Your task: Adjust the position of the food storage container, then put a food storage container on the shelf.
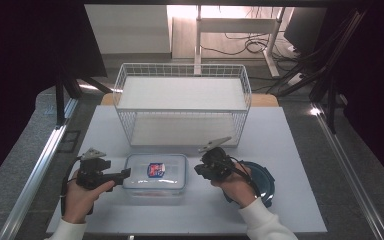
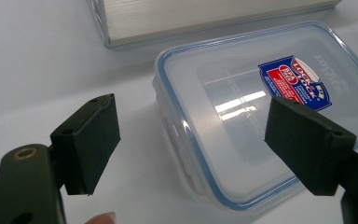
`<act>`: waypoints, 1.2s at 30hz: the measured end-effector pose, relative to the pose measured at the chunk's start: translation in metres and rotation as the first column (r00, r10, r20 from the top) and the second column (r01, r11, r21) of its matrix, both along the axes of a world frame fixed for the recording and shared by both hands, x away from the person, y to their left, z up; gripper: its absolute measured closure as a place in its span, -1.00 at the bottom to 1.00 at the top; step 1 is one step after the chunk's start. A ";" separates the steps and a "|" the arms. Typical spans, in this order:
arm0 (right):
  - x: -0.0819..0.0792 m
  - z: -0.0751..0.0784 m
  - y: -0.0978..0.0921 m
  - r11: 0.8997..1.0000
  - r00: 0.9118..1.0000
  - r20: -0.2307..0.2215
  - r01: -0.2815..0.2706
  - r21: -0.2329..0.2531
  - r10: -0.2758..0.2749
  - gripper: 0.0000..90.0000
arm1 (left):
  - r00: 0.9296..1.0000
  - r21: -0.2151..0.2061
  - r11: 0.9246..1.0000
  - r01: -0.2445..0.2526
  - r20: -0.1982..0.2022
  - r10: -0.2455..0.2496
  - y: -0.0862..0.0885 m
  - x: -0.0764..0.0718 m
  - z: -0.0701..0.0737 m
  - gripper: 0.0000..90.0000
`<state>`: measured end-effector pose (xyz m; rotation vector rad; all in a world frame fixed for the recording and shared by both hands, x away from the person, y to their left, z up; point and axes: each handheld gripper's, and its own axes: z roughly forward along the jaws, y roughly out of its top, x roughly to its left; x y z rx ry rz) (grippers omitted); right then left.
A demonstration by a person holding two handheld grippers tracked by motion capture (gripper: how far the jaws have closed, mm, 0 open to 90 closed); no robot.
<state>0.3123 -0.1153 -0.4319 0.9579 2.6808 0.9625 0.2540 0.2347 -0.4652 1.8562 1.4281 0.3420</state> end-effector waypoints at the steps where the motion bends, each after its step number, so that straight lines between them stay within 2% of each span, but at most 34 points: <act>1: -0.004 0.004 -0.004 1.000 1.000 0.007 0.003 0.030 -0.003 0.83 | 1.000 0.000 1.000 0.002 0.001 -0.002 0.000 0.000 0.000 -0.61; 3: -0.010 0.008 -0.009 0.997 1.000 0.017 0.002 0.075 -0.003 0.62 | 1.000 0.001 1.000 0.004 0.003 -0.004 -0.001 -0.001 0.001 -0.61; 6: -0.018 0.011 -0.015 0.991 0.998 0.034 0.057 0.122 -0.062 0.01 | 1.000 0.002 1.000 -0.001 0.010 0.001 0.000 -0.002 0.003 -0.61; 7: -0.020 0.012 -0.017 0.987 0.996 0.028 0.080 0.139 -0.085 -0.12 | 1.000 0.003 1.000 -0.004 0.013 0.004 0.001 -0.003 0.003 -0.61; 10: -0.024 0.010 -0.022 0.972 0.995 -0.026 0.101 0.212 -0.098 -0.31 | 1.000 0.000 1.000 -0.012 0.020 0.012 0.002 -0.003 0.004 -0.60; 12: -0.025 0.009 -0.022 0.971 0.995 -0.035 0.103 0.214 -0.097 -0.45 | 1.000 -0.001 1.000 -0.009 0.023 0.009 0.002 -0.004 0.004 -0.60; 17: -0.027 0.007 -0.021 0.967 0.990 -0.005 0.135 0.216 -0.138 -0.67 | 1.000 -0.015 1.000 -0.002 0.030 0.002 0.003 -0.006 0.006 -0.61; 20: -0.028 0.004 -0.019 0.962 0.991 -0.015 0.136 0.236 -0.136 -0.67 | 0.999 -0.031 1.000 -0.003 0.032 0.004 0.005 -0.006 0.007 -0.61; 25: -0.030 0.001 -0.012 0.965 0.992 -0.015 0.124 0.232 -0.124 -0.68 | 0.999 -0.044 0.999 0.002 0.035 0.000 0.006 -0.007 0.008 -0.61; 30: -0.030 -0.001 -0.006 0.959 0.991 -0.033 0.137 0.248 -0.133 -0.69 | 1.000 -0.058 0.998 0.000 0.023 0.001 0.009 -0.007 0.009 -0.63; 34: -0.029 -0.005 0.003 0.952 0.989 -0.064 0.145 0.270 -0.133 -0.73 | 0.998 -0.100 0.993 -0.055 0.001 0.055 0.015 -0.005 0.010 -0.75; 36: -0.026 -0.008 0.008 0.947 0.986 -0.084 0.160 0.279 -0.142 -0.75 | 0.999 -0.120 0.992 -0.047 -0.004 0.046 0.018 -0.005 0.010 -0.76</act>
